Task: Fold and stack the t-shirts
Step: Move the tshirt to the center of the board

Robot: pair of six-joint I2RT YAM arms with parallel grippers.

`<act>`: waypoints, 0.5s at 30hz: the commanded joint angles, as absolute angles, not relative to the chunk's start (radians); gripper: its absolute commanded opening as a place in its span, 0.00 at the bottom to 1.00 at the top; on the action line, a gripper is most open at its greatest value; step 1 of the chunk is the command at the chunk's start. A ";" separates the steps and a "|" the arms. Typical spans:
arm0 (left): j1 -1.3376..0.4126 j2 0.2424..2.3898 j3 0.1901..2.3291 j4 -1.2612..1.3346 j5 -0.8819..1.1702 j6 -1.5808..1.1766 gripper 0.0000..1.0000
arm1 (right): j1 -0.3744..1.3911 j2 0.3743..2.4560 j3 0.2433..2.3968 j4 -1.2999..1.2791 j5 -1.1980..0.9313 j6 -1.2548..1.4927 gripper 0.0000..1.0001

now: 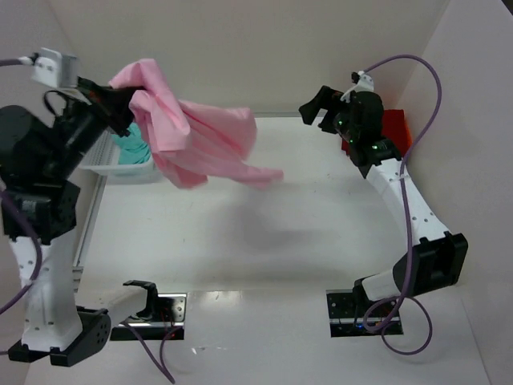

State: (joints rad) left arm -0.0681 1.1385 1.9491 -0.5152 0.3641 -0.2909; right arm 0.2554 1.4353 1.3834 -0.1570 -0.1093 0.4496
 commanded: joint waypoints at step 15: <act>-0.308 1.455 1.517 -0.485 0.150 -0.239 0.00 | 0.204 1.237 1.169 -0.160 -0.176 0.473 1.00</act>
